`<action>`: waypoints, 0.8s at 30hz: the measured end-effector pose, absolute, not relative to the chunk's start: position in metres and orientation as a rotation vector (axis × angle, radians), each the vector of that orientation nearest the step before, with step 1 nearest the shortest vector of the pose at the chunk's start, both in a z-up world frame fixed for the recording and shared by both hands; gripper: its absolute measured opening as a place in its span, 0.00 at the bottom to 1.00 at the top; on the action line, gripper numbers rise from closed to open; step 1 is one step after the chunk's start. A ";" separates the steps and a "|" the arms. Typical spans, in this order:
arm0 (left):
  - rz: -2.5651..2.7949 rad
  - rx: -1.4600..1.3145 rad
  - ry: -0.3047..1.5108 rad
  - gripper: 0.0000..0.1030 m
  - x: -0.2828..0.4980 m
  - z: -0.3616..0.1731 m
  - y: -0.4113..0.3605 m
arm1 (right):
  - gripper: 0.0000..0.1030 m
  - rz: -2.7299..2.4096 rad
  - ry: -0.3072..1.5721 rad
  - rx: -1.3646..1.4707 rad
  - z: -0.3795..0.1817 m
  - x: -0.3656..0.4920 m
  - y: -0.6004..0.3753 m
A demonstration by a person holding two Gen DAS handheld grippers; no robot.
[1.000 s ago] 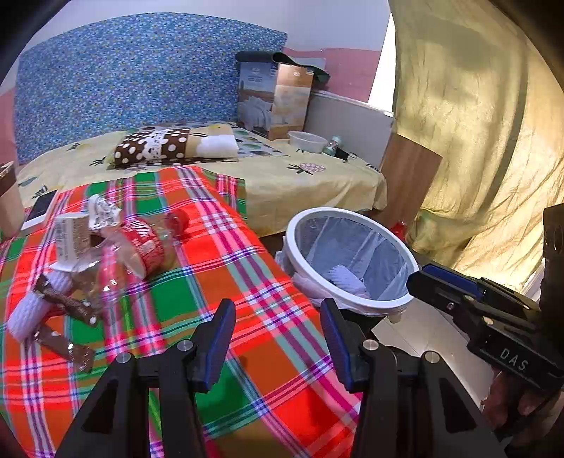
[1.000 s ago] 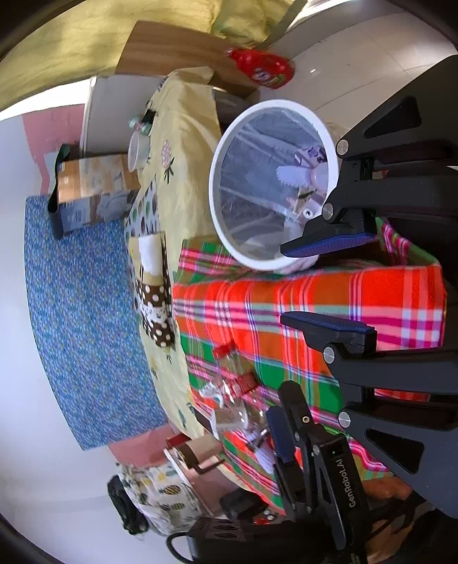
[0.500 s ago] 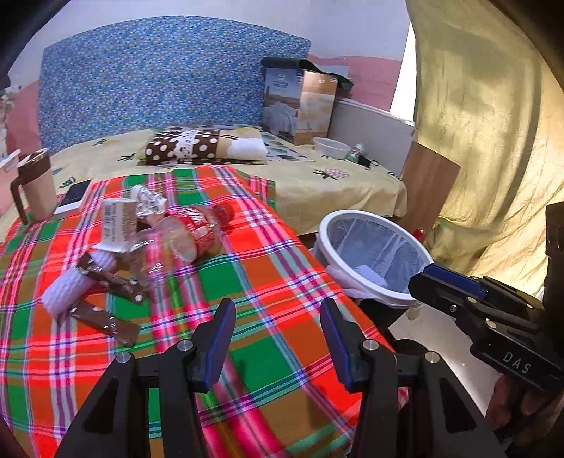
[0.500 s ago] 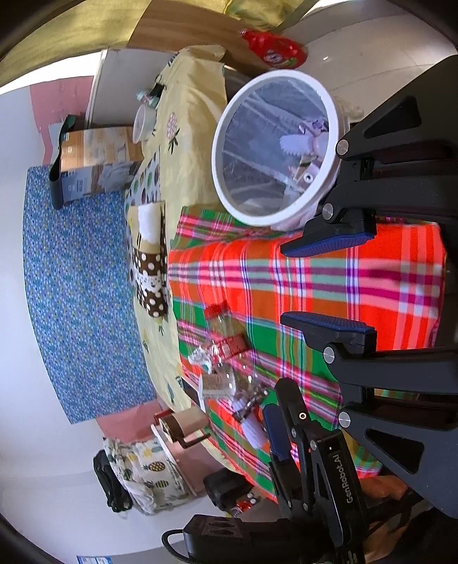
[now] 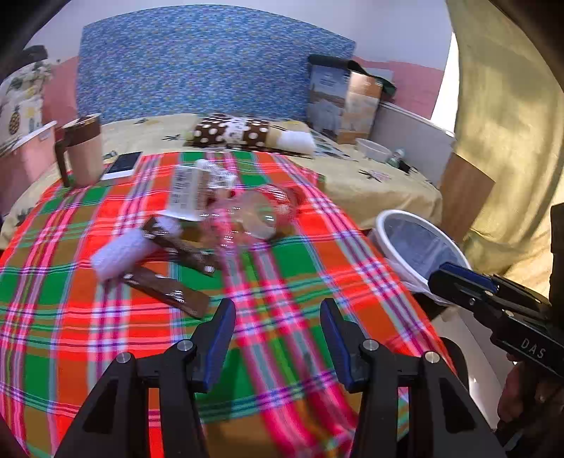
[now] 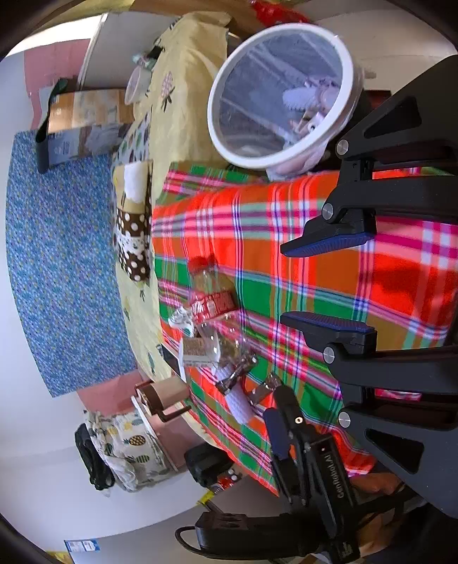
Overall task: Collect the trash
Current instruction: 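Grasp the white foam sleeve with the left gripper while the right gripper grasps the red-label cola bottle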
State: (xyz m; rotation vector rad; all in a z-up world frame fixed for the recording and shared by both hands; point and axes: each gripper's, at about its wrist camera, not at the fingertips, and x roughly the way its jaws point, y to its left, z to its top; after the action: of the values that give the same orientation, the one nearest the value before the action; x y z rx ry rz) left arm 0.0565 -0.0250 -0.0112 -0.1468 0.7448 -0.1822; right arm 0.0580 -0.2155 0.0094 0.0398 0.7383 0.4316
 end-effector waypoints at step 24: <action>0.084 -0.150 0.743 0.51 0.123 -0.026 0.084 | 0.47 0.481 0.788 0.033 0.003 0.090 -0.191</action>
State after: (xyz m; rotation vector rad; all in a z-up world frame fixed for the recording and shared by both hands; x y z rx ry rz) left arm 0.1229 0.0836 -0.0261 -0.1504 0.7432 0.0843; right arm 0.0896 -0.1908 0.0025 0.0329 0.7885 0.4808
